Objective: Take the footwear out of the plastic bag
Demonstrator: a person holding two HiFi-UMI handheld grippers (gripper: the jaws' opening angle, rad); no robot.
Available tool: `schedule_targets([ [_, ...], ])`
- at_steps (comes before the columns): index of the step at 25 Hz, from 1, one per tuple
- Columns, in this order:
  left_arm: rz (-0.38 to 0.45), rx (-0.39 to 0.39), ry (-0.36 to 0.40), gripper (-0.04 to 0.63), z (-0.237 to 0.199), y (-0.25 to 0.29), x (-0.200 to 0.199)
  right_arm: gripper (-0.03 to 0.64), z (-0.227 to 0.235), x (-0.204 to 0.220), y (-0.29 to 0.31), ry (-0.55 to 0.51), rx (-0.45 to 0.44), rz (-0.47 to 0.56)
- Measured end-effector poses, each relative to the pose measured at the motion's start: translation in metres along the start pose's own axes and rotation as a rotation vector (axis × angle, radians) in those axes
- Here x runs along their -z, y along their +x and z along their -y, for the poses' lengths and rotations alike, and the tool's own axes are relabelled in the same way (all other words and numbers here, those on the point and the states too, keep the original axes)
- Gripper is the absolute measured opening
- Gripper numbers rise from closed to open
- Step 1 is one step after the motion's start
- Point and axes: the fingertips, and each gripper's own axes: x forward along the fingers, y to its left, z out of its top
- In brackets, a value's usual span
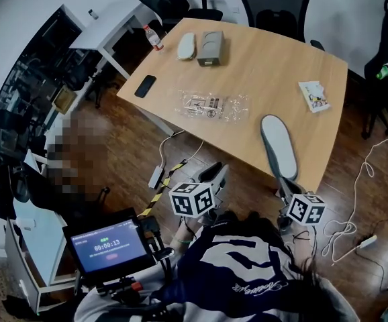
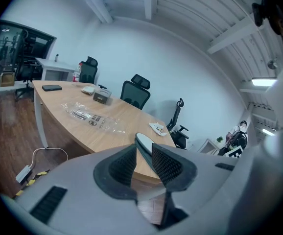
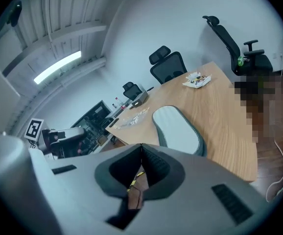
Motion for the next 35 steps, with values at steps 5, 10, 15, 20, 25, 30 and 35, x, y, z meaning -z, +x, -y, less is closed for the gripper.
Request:
schedule_targets([
  [5,0.001,0.016,0.014,0.101,0.005,0.003,0.011,-0.002,-0.017,-0.006,-0.002,-0.035,-0.026,0.039],
  [10,-0.021,0.053,0.027,0.101,0.005,-0.007,0.002,-0.002,-0.055,-0.014,-0.008,-0.068,-0.033,0.072],
  [15,-0.017,0.08,0.035,0.098,-0.015,-0.026,-0.005,-0.002,-0.098,-0.006,0.008,-0.074,-0.047,0.083],
  [20,-0.025,0.104,0.037,0.098,-0.019,-0.034,-0.001,-0.002,-0.118,0.001,0.014,-0.112,-0.047,0.075],
  [25,-0.026,0.134,0.018,0.098,-0.019,-0.036,0.002,-0.002,-0.127,0.007,0.012,-0.138,-0.046,0.071],
  [30,-0.028,0.159,0.017,0.098,-0.017,-0.036,0.001,-0.002,-0.124,0.006,0.01,-0.107,-0.028,0.087],
  [35,-0.028,0.159,-0.003,0.002,-0.022,-0.037,0.003,-0.003,-0.122,0.006,0.011,-0.092,-0.02,0.096],
])
